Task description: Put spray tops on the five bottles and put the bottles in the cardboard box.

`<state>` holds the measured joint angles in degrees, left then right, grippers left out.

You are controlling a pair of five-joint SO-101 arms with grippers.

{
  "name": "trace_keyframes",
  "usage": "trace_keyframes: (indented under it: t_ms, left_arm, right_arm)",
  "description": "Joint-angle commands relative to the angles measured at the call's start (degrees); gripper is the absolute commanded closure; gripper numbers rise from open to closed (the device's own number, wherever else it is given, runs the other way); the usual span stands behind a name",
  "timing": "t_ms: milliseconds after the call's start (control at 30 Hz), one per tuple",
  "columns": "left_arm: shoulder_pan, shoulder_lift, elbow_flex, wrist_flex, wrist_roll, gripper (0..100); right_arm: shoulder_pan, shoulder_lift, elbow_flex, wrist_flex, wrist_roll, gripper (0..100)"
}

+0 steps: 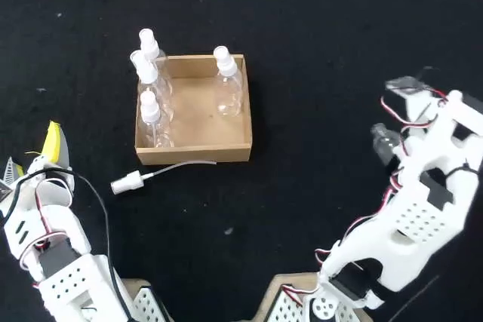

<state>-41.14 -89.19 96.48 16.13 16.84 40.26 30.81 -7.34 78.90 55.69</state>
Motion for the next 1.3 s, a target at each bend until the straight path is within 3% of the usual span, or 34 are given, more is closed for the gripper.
trace_keyframes:
  t_ms: [0,100,267,633,733,933,1133,1267]
  left_arm:
    - [0.1,-1.0,0.9,-1.3,0.5,76]
    - [0.1,-1.0,0.9,-1.3,0.5,76]
    - [0.1,-1.0,0.9,-1.3,0.5,76]
    - [0.1,-1.0,0.9,-1.3,0.5,76]
    - [0.1,-1.0,0.9,-1.3,0.5,76]
    - [0.1,-1.0,0.9,-1.3,0.5,76]
    - [0.1,-1.0,0.9,-1.3,0.5,76]
    - [0.1,-1.0,0.9,-1.3,0.5,76]
  right_arm:
    - [3.0,-5.3,0.2,0.0,-10.3,88.1]
    - [2.6,-5.9,0.0,-0.4,-13.3,85.5]
    - [-0.9,-6.0,0.0,0.0,-13.8,64.6]
    - [-4.2,-3.1,-6.5,-0.6,-14.7,63.5]
    - [-4.0,1.0,-8.0,-1.6,-15.0,68.5]
    - [-3.8,4.4,-12.7,-1.1,-19.0,99.2]
    - [-6.5,-2.9,-16.3,4.7,-19.6,98.8]
    - [-10.0,-9.9,-15.1,7.4,-24.8,98.8]
